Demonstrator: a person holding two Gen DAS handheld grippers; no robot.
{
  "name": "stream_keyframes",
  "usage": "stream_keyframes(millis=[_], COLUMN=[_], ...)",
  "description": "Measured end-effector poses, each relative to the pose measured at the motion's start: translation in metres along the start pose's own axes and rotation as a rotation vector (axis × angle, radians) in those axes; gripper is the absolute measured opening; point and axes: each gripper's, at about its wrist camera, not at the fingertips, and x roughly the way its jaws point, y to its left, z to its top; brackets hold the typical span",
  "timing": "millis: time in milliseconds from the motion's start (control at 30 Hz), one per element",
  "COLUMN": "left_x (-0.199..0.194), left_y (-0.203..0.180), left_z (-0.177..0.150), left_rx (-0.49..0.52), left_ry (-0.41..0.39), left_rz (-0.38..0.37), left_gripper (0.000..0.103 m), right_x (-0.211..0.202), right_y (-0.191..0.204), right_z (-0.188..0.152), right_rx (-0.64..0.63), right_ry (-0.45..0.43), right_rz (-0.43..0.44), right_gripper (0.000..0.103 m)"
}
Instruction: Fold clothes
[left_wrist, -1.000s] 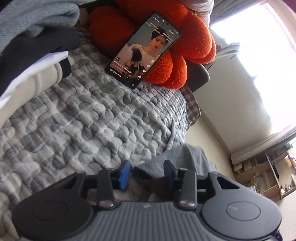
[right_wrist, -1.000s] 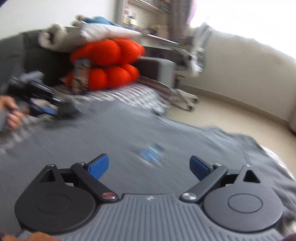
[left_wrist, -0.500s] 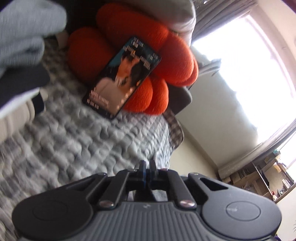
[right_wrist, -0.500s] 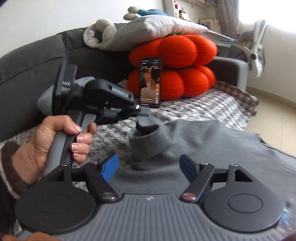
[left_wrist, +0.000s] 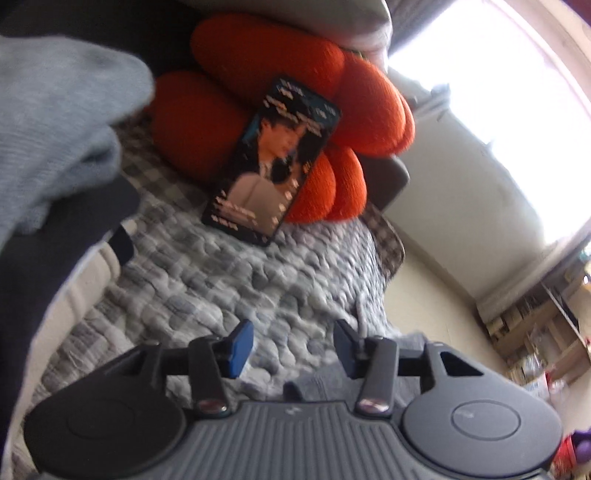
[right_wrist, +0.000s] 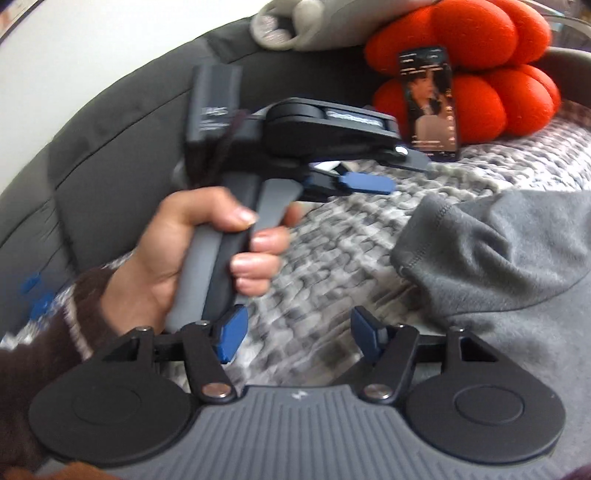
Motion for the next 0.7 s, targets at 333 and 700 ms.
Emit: stream_keyframes(millis=[333,700], left_x=[0.013,0.011], left_y=[-0.019,-0.016], left_z=[-0.023,-0.019], left_rx=[0.112,0.092], left_ry=[0.064,-0.066], left_rz=[0.018,0.072], left_gripper=[0.005,0.004], right_x=[-0.004,0.008], right_y=[0.007,-0.007], right_z=[0.004,0.004], right_rx=[-0.117,-0.094], right_ry=[-0.150,-0.086], right_rz=[-0.289,-0.207], right_gripper=[0.059,0.000])
